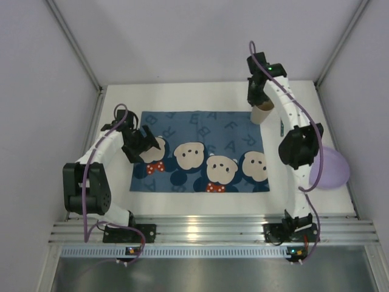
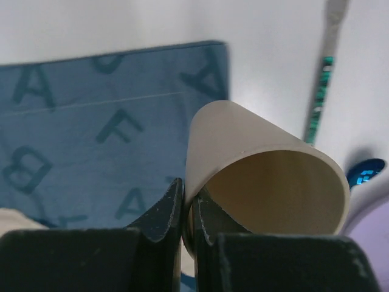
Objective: Set the dinner table for one person
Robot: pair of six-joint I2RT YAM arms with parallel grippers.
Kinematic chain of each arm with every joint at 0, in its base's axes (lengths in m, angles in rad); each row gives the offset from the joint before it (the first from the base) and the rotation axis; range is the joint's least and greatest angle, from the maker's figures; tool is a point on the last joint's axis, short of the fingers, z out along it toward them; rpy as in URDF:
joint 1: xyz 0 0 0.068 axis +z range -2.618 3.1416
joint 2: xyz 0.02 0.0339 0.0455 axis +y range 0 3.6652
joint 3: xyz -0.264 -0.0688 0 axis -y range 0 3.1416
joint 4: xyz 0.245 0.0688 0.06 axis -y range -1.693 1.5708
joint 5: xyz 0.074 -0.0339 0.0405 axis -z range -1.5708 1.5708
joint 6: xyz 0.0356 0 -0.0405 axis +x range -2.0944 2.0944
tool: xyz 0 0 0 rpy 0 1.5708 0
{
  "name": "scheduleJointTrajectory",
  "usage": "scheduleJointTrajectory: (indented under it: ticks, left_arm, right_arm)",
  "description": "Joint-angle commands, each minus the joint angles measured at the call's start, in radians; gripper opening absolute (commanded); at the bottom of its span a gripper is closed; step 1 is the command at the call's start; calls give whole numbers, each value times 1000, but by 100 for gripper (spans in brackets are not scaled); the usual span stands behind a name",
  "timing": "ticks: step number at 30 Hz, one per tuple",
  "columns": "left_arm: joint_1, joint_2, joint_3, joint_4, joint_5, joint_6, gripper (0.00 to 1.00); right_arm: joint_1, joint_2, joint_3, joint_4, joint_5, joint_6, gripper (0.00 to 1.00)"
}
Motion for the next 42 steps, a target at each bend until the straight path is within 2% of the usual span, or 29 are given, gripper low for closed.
scheduleJointTrajectory:
  ticks: [1, 10, 11, 14, 19, 20, 23, 26, 28, 31, 34, 37, 38, 42]
  left_arm:
    - [-3, -8, 35, 29, 5, 31, 96]
    - [0, -31, 58, 2, -44, 77, 97]
    - [0, -32, 60, 2, -45, 77, 97]
    - [2, -28, 60, 8, -46, 77, 97]
    - [2, -17, 63, 16, -39, 69, 97]
    - [2, -17, 63, 16, -39, 69, 97]
    - [2, -12, 54, 23, -38, 64, 97]
    - [2, -9, 48, 26, -33, 61, 97]
    - [2, -3, 45, 31, -29, 58, 97]
    - [0, -5, 46, 31, -27, 54, 97]
    - [0, -18, 38, 36, -30, 45, 97]
    - [0, -31, 28, 45, -21, 37, 97]
    - [0, -37, 26, 48, -19, 34, 97]
    - [0, -40, 32, 42, -24, 38, 97]
  right_arm:
    - [66, 0, 47, 3, -100, 34, 0]
    - [120, 106, 67, 21, -142, 56, 0]
    - [121, 121, 67, 26, -146, 53, 4]
    - [133, 153, 70, 32, -168, 37, 34]
    - [144, 155, 81, 26, -170, 31, 48]
    - [144, 141, 83, 27, -173, 30, 56]
    - [143, 106, 115, 23, -183, 23, 69]
    - [143, 28, 133, 50, -179, 22, 72]
    - [137, -81, 60, 148, -174, 23, 74]
    - [97, -207, -32, 263, -165, 20, 80]
    - [16, -285, -115, 323, -134, 10, 99]
    - [-115, -281, -198, 372, -154, 17, 100]
    - [-191, -260, -197, 345, -172, 25, 100]
    - [-343, -114, -132, 250, -245, 98, 96]
